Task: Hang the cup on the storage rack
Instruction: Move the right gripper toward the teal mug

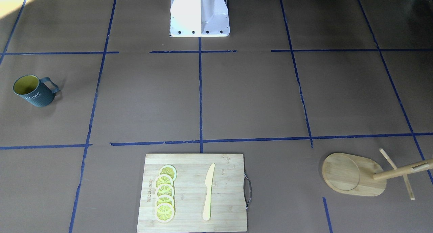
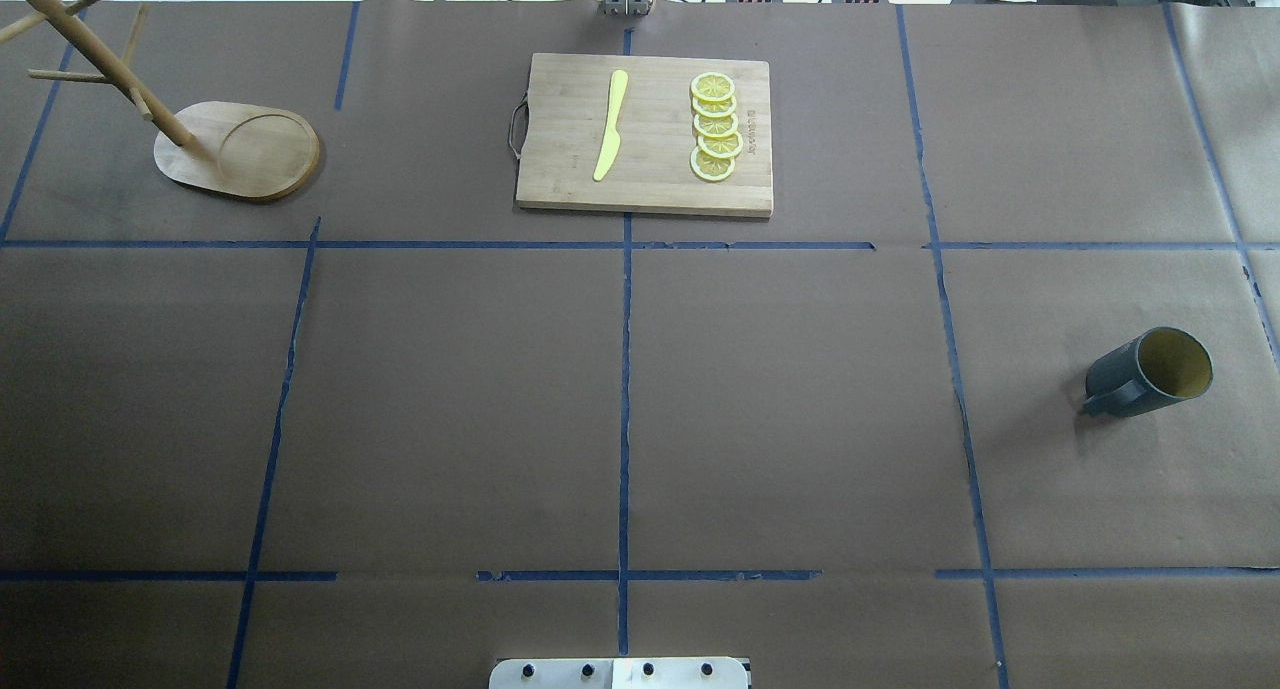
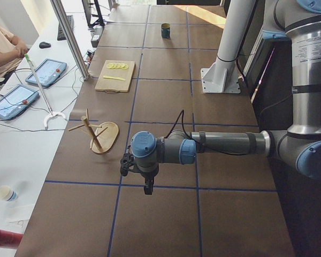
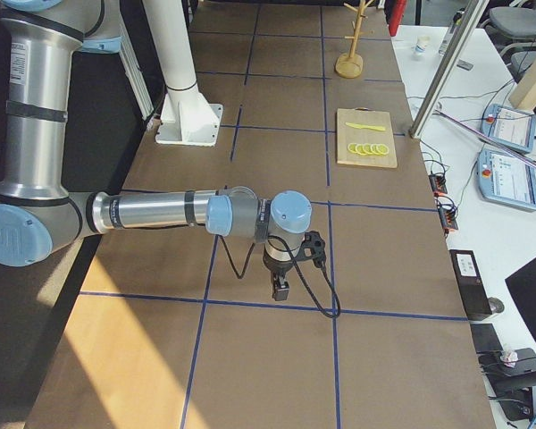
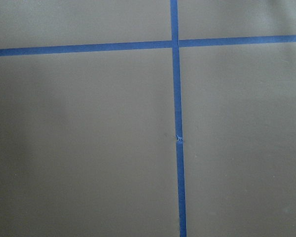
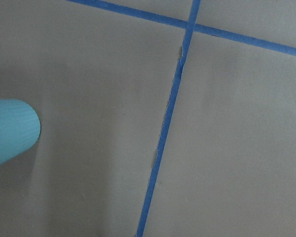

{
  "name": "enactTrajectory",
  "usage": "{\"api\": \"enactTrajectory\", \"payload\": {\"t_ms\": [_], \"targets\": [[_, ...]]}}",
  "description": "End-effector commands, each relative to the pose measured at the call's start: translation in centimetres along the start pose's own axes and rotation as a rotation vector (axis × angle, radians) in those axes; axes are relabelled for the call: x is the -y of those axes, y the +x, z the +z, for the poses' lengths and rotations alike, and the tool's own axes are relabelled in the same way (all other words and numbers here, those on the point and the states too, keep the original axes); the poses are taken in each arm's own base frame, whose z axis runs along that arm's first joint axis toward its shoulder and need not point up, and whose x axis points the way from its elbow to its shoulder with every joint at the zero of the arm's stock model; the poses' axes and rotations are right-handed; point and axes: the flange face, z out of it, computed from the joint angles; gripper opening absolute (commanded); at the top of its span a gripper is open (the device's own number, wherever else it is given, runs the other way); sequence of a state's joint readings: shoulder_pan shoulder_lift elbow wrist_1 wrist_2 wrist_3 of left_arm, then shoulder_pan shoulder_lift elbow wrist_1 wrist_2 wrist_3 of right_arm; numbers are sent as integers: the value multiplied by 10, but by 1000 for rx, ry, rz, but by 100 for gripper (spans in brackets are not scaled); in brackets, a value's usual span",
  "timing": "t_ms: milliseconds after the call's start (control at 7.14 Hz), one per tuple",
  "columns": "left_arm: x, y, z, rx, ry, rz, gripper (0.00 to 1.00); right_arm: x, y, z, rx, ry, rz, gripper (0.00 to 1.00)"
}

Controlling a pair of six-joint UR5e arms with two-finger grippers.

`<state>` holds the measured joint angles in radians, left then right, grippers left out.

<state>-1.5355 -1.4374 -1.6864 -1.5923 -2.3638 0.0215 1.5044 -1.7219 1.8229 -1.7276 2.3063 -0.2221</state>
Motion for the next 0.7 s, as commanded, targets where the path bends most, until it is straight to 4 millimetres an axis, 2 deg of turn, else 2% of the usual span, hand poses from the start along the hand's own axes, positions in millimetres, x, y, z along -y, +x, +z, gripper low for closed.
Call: {"api": "enactTrajectory", "payload": {"t_ms": [0,140,280,420,560], "targets": [[1,-3,3,9,-8,-6,100,9,-9,-1,-1,3,-17,100],[0,-4,4,9,-9,-7,100,11,-14,-2,20,15,8,100],[0,-4,4,7,-9,-7,100,20,-30,1,53,54,58,100],[0,-4,4,7,-9,-7,100,28,-56,15,67,94,115,100],[0,-3,3,7,-8,-6,100,28,-82,28,95,149,178,100]]}}
